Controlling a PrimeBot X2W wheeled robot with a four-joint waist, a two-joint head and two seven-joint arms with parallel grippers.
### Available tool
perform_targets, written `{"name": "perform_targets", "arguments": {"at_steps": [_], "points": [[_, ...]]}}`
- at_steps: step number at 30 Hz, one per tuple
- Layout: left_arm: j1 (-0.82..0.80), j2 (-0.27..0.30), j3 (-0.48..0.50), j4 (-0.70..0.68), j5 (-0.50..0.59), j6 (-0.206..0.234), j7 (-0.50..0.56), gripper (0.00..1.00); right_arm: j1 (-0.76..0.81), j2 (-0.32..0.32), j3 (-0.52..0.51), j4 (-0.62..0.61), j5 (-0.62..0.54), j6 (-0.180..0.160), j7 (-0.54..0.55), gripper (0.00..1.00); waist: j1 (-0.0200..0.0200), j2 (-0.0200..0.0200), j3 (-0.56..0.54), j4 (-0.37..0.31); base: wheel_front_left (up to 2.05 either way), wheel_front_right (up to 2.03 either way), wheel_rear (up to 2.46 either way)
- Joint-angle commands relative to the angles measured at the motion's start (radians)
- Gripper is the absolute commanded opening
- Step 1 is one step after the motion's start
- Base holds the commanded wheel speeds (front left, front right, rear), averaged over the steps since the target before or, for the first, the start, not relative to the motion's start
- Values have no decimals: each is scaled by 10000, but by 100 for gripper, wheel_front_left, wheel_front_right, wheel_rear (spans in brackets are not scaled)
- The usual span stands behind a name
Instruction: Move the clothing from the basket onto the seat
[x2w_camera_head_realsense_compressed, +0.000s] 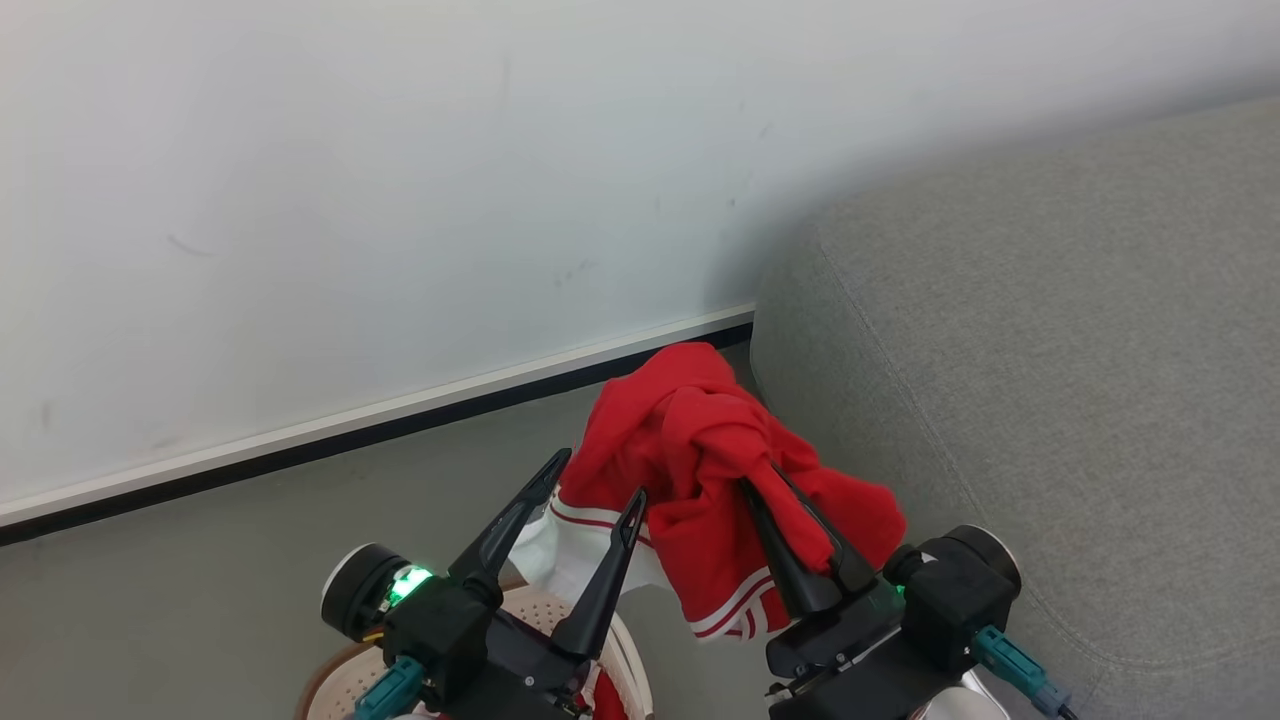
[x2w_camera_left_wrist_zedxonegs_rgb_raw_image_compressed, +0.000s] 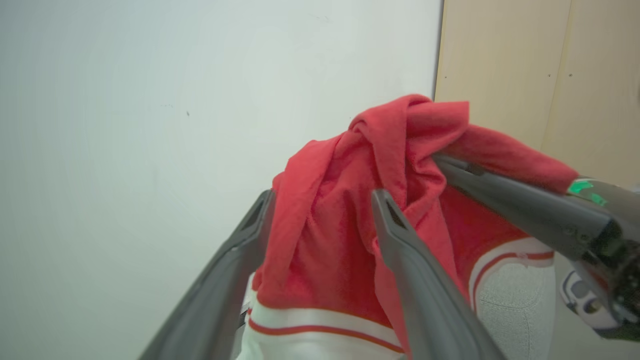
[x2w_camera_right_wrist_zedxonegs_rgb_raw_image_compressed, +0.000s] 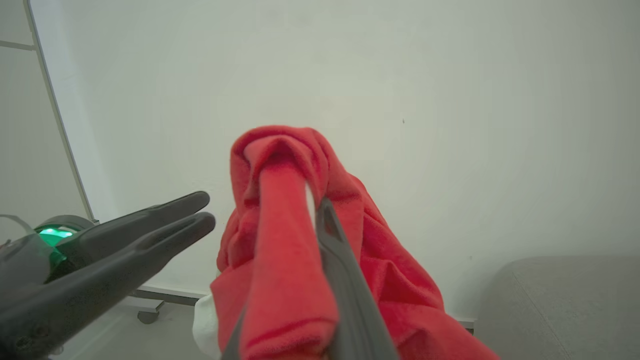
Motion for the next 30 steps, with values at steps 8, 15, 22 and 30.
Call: {"name": "perform_targets", "arguments": {"at_steps": [8, 15, 22, 30], "points": [[-7, 200, -48, -186, -10, 52, 68, 100, 81, 48, -383, -174, -174, 8, -12, 0, 0, 0, 219, -629, 0, 0, 0], [-154, 311, -150, -283, 20, 50, 168, 100, 9, 113, -616, -321, -244, 8, -12, 0, 0, 0, 462, -1588, 0, 0, 0], [-334, 435, -265, -402, 56, 20, 274, 100, -21, 200, -793, -491, -344, 8, -12, 0, 0, 0, 746, -2590, 0, 0, 0], [-833, 439, -674, -341, 54, -186, 433, 100, 202, 385, -1467, -889, -575, 8, -12, 0, 0, 0, 1299, -3313, 0, 0, 0]]}}
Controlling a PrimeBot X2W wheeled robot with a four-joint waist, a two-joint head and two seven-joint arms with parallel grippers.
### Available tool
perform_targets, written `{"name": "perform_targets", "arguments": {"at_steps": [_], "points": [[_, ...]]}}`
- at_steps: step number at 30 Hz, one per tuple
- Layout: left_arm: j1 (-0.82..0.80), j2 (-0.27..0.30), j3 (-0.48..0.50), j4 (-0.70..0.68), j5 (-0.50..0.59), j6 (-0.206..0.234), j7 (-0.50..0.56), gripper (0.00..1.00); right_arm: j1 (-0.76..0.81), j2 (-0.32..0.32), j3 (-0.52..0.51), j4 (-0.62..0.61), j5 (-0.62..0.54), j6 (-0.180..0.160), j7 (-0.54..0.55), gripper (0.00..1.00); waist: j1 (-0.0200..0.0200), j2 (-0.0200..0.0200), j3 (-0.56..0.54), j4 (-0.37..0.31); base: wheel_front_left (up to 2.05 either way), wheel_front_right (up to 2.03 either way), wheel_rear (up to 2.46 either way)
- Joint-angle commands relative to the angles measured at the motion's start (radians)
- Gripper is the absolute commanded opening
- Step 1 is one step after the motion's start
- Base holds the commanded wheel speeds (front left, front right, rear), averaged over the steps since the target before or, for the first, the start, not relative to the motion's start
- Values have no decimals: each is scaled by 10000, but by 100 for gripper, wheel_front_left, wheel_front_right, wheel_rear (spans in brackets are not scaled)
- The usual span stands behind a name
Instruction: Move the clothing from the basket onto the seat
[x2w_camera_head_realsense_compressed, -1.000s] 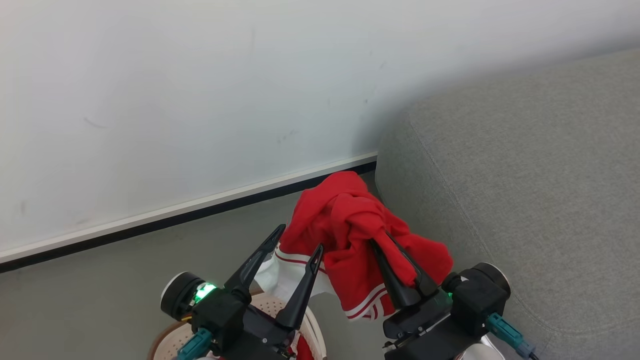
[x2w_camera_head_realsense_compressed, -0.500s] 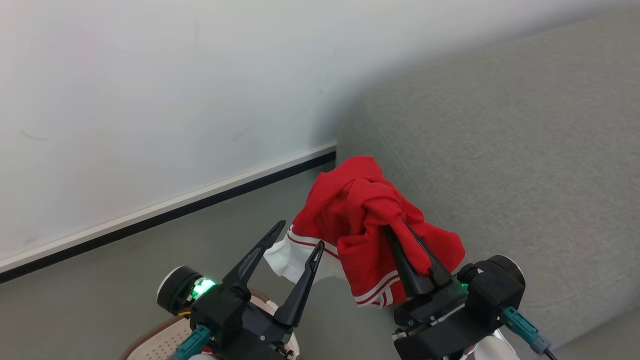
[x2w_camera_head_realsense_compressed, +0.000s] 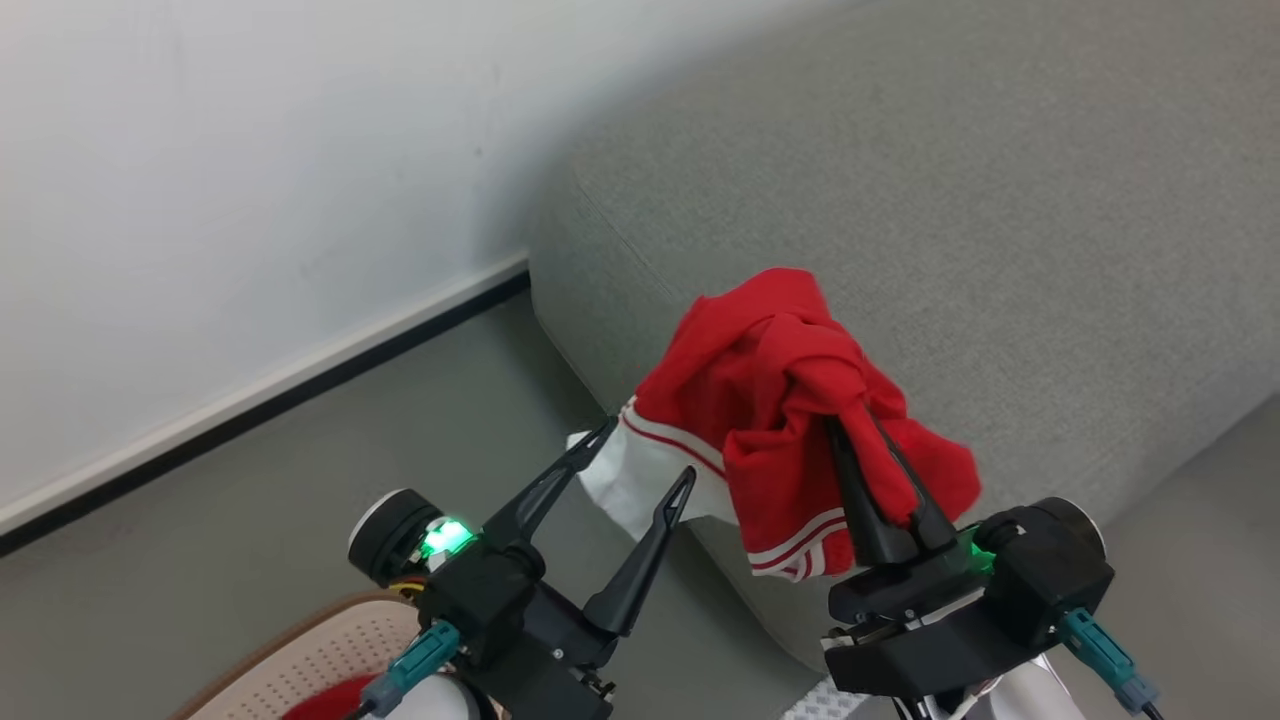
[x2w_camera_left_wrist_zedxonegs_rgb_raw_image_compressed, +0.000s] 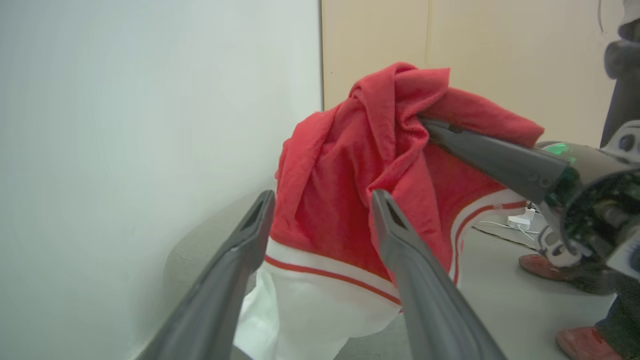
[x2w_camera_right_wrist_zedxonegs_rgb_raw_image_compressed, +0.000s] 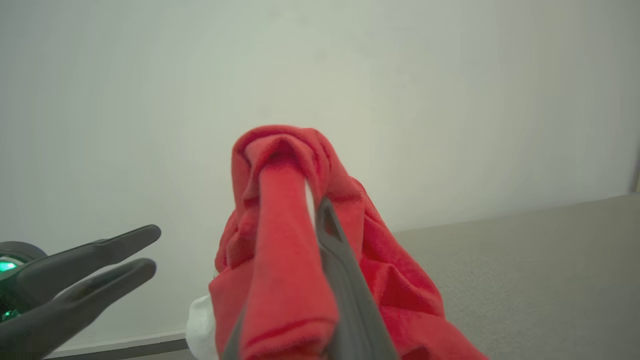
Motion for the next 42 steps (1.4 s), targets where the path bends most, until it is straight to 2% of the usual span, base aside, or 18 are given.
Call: {"name": "perform_targets", "arguments": {"at_steps": [1, 13, 23, 36, 38, 42], "points": [[-102, 54, -38, 80, -2, -70, 14, 100, 86, 91, -43, -70, -100, 8, -10, 0, 1, -1, 434, -348, 0, 0, 0], [-1094, -37, -880, 878, -376, -325, -224, 100, 667, 393, -1003, -763, -528, 8, -10, 0, 1, -1, 846, -504, 0, 0, 0], [-1430, 135, -1034, 994, -481, -343, -163, 100, 536, 504, -1261, -991, -479, 8, -10, 0, 1, -1, 1339, -510, 2, 2, 2], [-2495, 724, -1330, -124, -66, -382, 982, 100, -1393, 537, -2810, -1451, 677, 6, -10, 0, 1, -1, 3570, -491, 0, 0, 0], [-2946, 904, -1474, -497, 13, -407, 1346, 100, -2196, 531, -3382, -1344, 1267, 8, -10, 0, 1, -1, 4207, -458, 0, 0, 0], [-3591, 1170, -1720, -991, 41, -410, 1827, 100, -3401, 505, -4243, -1041, 1740, 8, -10, 0, 1, -1, 5044, -337, 0, 0, 0]]}}
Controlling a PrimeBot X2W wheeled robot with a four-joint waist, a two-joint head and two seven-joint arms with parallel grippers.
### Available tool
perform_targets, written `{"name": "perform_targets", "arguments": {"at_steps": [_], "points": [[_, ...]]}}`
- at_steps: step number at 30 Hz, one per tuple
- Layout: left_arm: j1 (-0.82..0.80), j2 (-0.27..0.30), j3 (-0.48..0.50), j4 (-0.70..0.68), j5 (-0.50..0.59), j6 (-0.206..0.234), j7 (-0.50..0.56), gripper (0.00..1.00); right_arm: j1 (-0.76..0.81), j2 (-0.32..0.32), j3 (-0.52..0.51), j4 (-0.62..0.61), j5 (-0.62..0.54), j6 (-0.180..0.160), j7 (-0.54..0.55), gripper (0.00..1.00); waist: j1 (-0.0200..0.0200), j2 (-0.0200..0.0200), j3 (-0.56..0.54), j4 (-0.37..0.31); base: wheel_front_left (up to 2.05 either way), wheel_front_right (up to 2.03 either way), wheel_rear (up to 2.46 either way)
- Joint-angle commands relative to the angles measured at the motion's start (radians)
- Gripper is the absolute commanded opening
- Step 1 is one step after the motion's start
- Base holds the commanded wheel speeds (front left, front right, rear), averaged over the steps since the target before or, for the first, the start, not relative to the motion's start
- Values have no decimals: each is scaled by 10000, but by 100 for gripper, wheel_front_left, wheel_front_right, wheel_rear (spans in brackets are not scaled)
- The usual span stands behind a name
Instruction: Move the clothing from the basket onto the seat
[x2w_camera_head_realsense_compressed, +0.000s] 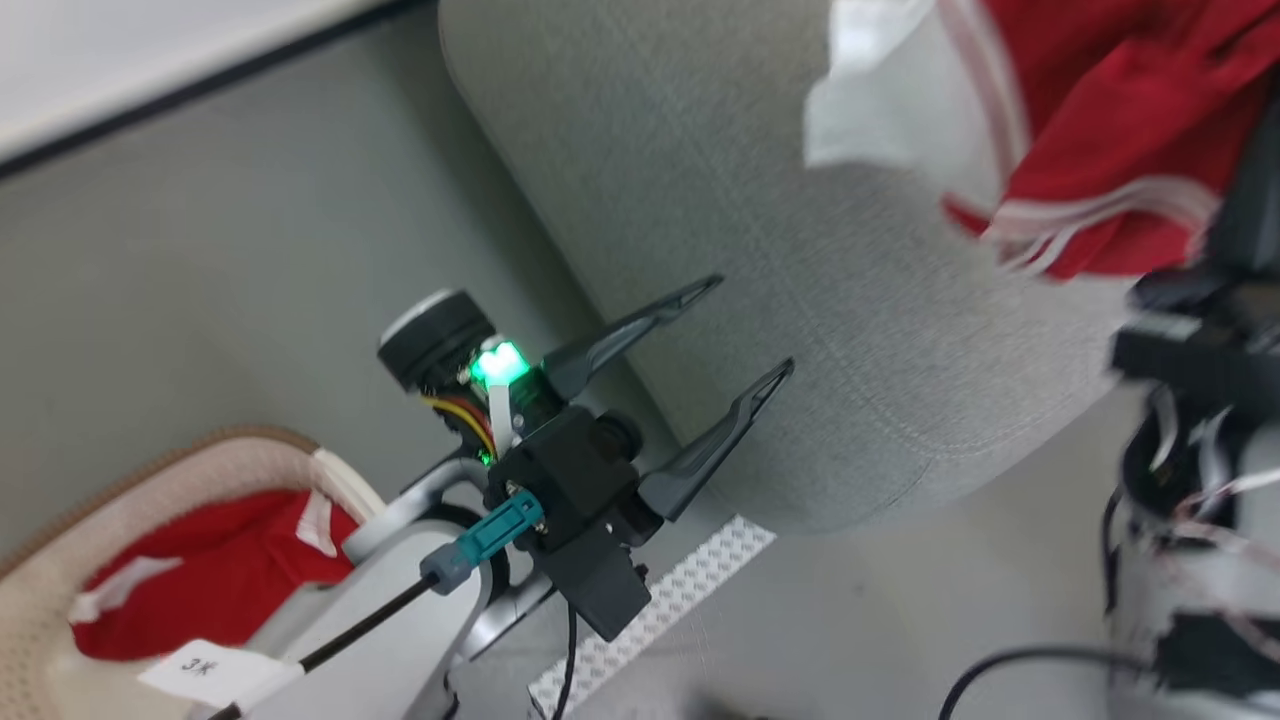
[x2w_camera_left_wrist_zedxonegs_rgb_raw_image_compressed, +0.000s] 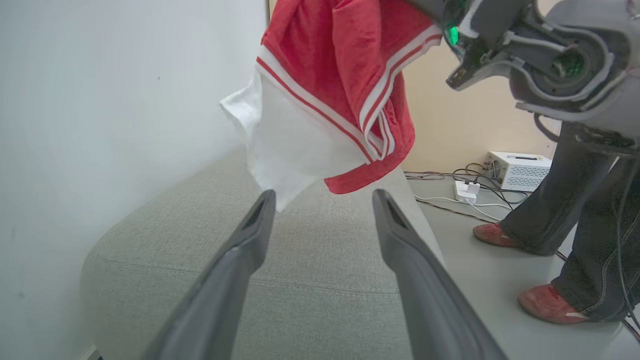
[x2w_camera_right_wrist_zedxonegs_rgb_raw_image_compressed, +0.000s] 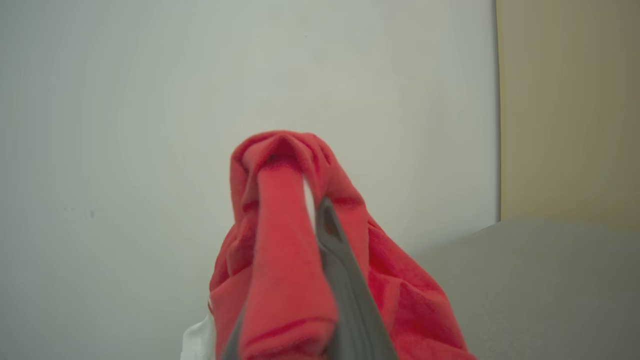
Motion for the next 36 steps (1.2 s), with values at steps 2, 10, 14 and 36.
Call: {"name": "perform_targets", "arguments": {"at_steps": [2, 10, 14, 36], "points": [[-445, 184, -173, -254, 69, -9, 233, 100, -764, -212, -468, 136, 268, 8, -10, 0, -2, -2, 1482, 243, 0, 0, 0], [-1404, 641, -569, -637, -4, -19, 889, 100, -2837, -1122, -1468, 1238, 1111, 8, -9, 0, -2, -2, 2695, 345, 0, 0, 0], [-1831, 816, -738, -808, -62, -22, 1137, 100, -3868, -1607, -1847, 2013, 1634, 6, -9, 0, -2, -2, 3172, 381, 0, 0, 0], [-1206, 1555, -835, -1006, -407, 318, 1291, 100, -5838, -2941, 998, 9797, 2540, 5, -8, 0, -2, -2, 3213, 422, 0, 0, 0]]}}
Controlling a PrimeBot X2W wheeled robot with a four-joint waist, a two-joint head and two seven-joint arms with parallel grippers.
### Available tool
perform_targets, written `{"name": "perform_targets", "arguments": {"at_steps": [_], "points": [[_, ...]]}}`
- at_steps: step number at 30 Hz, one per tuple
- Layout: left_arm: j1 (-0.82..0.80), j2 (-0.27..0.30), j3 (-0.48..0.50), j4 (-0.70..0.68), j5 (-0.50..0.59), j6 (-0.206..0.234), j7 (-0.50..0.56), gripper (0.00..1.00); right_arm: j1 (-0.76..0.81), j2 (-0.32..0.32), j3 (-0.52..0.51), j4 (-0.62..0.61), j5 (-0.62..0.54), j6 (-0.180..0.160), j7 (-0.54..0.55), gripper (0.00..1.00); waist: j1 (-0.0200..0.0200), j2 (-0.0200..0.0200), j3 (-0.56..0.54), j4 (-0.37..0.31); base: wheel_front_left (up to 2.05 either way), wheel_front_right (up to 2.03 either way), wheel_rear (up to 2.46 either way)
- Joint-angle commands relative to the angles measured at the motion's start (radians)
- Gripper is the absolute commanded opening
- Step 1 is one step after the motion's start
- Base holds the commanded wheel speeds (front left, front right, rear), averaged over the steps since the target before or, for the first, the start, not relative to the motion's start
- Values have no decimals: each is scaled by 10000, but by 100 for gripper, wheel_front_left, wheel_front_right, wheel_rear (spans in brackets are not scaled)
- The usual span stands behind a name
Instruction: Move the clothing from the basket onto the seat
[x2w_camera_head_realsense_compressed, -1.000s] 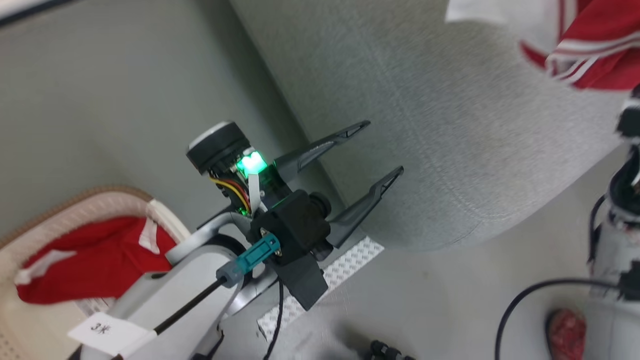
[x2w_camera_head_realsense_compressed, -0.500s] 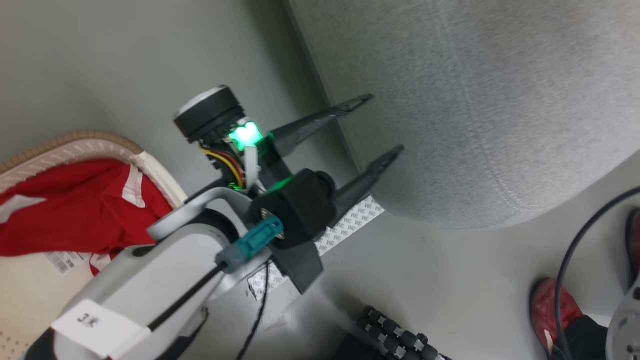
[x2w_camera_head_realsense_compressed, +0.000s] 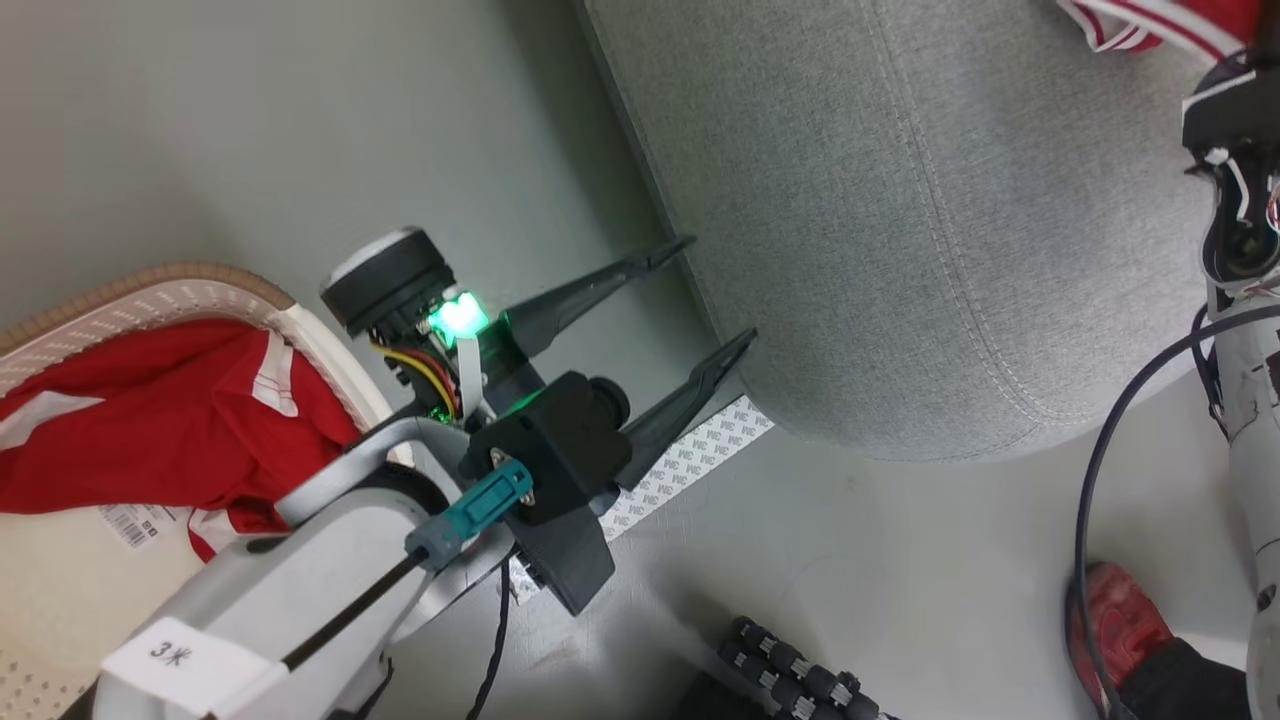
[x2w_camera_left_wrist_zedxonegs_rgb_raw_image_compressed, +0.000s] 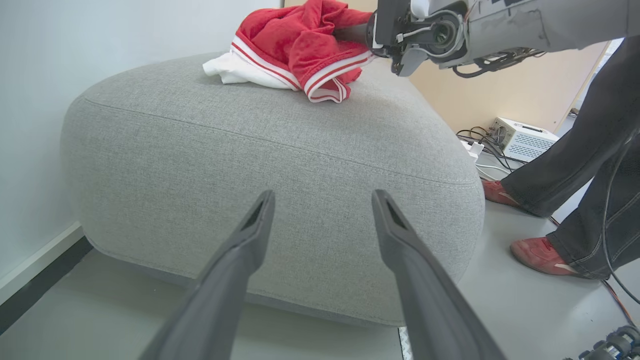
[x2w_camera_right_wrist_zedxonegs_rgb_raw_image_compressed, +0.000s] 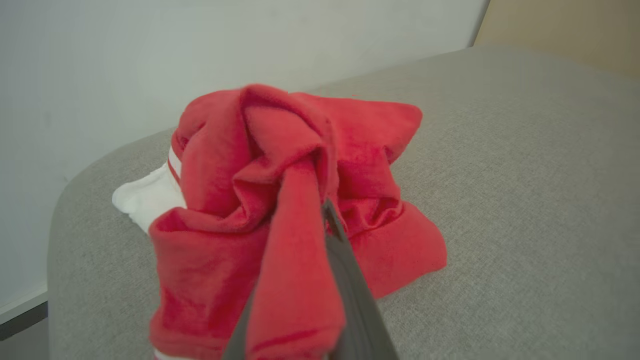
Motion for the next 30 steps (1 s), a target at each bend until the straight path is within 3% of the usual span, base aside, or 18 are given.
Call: {"name": "perform_targets", "arguments": {"at_steps": [1, 5, 6, 7, 8, 12, 21, 30], "points": [[205, 105, -6, -53, -117, 57, -53, 100, -144, -92, -34, 294, 8, 1, -8, 0, 2, -1, -110, 10, 0, 0, 0], [307, 175, 10, -83, -190, 130, -48, 100, -189, -41, -301, 525, 34, 1, -8, 0, 2, -1, -217, 17, 0, 0, 0], [361, 206, 34, -76, -218, 148, -52, 100, -152, 30, -412, 570, 10, 1, -8, 43, 2, -1, -264, 22, 0, 0, 0], [413, 216, 53, -71, -223, 184, -58, 100, -94, 102, -483, 587, -36, 1, -8, 95, 2, -1, -315, 31, 0, 0, 0], [456, 208, 71, -77, -219, 234, -84, 100, -19, 112, -610, 534, -112, 1, -8, 100, 2, -1, -374, 51, 0, 0, 0], [565, 128, 158, -59, -270, 436, -284, 100, 442, 161, -905, 43, -722, 1, -8, 100, 2, -1, -731, 227, 0, 0, 0], [1634, -117, 514, 497, -757, 1254, -1394, 100, 2357, 241, -590, -2376, -2116, -1, -7, 100, 2, -1, -2396, 841, 0, 0, 0], [3034, -618, 1148, 1419, -1644, 2141, -2823, 100, 4194, 129, 950, -4381, -2469, -2, -8, 100, 2, -1, -4543, 2108, 0, 0, 0]]}}
